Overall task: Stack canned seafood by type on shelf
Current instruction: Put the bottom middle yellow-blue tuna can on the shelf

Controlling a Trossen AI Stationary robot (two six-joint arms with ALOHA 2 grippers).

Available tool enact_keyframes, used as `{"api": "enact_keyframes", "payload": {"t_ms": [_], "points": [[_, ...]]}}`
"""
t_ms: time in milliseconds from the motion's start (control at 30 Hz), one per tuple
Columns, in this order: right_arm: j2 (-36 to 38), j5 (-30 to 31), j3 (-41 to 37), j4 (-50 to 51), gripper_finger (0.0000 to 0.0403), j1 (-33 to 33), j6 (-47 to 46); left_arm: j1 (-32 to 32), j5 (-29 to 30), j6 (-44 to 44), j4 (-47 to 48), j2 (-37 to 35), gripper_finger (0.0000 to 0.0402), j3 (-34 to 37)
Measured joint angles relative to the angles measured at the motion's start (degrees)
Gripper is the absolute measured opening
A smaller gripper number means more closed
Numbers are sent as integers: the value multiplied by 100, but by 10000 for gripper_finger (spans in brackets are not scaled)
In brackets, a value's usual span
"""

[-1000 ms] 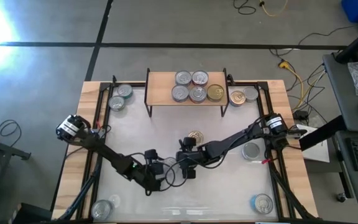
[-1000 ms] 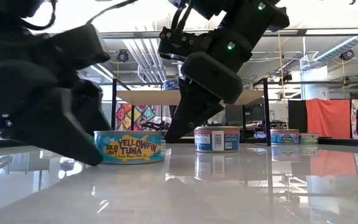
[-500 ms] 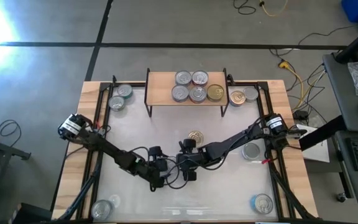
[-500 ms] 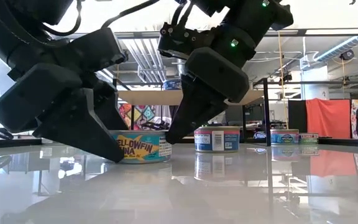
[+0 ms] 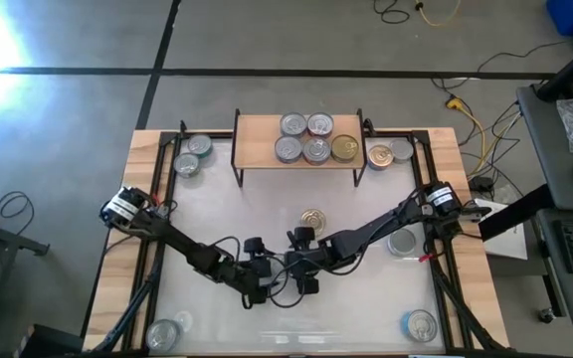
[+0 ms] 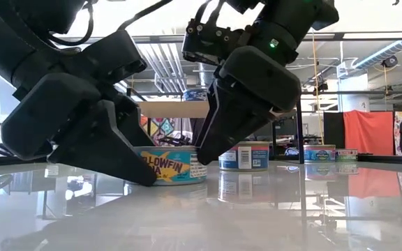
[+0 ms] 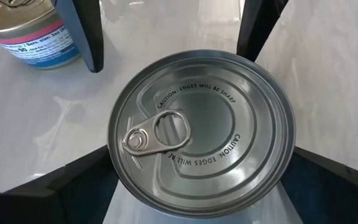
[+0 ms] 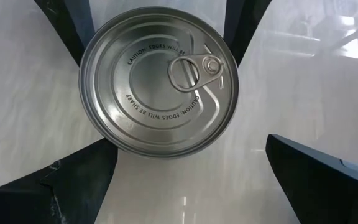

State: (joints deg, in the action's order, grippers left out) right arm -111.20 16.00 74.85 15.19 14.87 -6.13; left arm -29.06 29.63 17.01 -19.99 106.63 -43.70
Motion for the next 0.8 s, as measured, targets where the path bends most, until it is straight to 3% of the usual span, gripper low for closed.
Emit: {"api": "enact_keyframes", "payload": {"t_ms": [200, 367, 633, 800], "points": [[0, -128, 34, 72, 400, 2, 4, -10, 6, 52, -41, -23, 360, 39], [83, -127, 357, 741, 400, 28, -212, -79, 107, 245, 613, -395, 358, 42], [811, 277, 601, 1679, 400, 122, -222, -25, -18, -11, 1817, -1942, 356, 262], [1424, 744, 584, 1883, 400, 129, -326, 506, 68, -290, 3225, -3115, 356, 169]]}}
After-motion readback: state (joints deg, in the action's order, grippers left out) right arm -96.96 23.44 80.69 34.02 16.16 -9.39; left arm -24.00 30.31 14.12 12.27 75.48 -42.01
